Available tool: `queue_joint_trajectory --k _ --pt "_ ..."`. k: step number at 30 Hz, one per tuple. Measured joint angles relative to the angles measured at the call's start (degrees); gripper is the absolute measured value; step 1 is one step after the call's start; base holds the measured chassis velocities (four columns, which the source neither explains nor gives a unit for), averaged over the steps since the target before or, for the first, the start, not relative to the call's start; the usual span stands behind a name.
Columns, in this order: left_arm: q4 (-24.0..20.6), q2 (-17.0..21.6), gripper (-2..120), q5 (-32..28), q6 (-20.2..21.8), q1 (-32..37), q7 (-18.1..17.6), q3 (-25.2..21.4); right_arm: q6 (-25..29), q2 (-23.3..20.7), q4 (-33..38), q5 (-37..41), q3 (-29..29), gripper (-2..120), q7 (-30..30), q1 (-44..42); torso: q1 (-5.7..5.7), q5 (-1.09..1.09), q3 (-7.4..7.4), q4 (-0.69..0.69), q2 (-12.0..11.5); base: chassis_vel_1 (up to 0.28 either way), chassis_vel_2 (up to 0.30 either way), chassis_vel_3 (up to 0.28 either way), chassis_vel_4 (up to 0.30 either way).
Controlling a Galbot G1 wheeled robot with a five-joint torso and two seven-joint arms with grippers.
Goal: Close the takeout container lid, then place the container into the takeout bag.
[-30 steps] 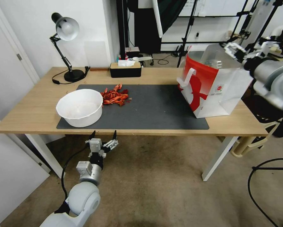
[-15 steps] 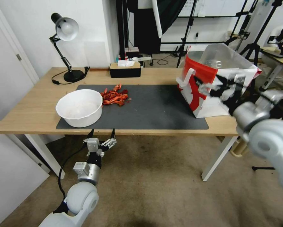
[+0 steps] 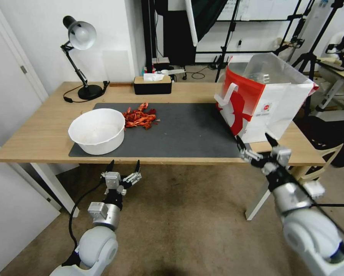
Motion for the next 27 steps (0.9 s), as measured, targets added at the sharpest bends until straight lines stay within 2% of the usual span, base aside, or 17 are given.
queue_joint_trajectory --k 2,4,9,27 --pt "0.34 0.06 100 0.15 -0.46 0.01 0.32 0.03 0.78 0.9 -0.37 -0.94 -0.37 100 -0.06 -0.96 0.0 0.0 0.0 0.01 0.0 0.0 0.0 0.0 0.0" --pt "1.04 0.14 100 0.46 -1.14 -0.03 0.9 0.3 2.24 3.22 -1.21 -3.0 -1.18 100 -0.38 -3.25 0.0 -0.02 0.0 -0.05 0.0 0.0 0.0 0.0 0.0" --pt "1.21 -0.03 100 0.88 -1.75 0.92 1.31 0.33 3.86 6.5 -3.29 -5.93 -2.57 100 -0.59 -4.55 0.01 0.01 0.0 -0.02 0.0 0.0 0.0 0.0 0.0" --pt "1.16 -0.05 100 0.97 -1.8 1.07 1.39 0.3 3.82 6.57 -3.5 -5.75 -2.68 100 -0.52 -4.26 0.01 0.0 0.0 -0.02 -0.01 0.0 0.0 0.0 0.0"
